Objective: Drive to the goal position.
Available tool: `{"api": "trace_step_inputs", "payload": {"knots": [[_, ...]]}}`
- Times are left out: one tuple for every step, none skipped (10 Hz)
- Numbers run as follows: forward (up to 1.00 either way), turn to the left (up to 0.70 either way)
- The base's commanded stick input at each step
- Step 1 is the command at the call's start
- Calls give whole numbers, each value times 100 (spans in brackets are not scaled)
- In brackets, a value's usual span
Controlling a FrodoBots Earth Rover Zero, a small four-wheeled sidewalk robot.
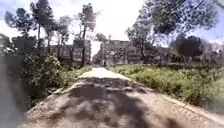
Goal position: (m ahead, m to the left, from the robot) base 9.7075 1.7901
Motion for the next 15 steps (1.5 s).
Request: {"api": "trace_step_inputs", "payload": {"knots": [[70, 0], [70, 0], [70, 0], [70, 0], [70, 0], [70, 0], [70, 0], [70, 0], [70, 0], [70, 0], [70, 0], [70, 0], [70, 0], [70, 2], [70, 14]]}}
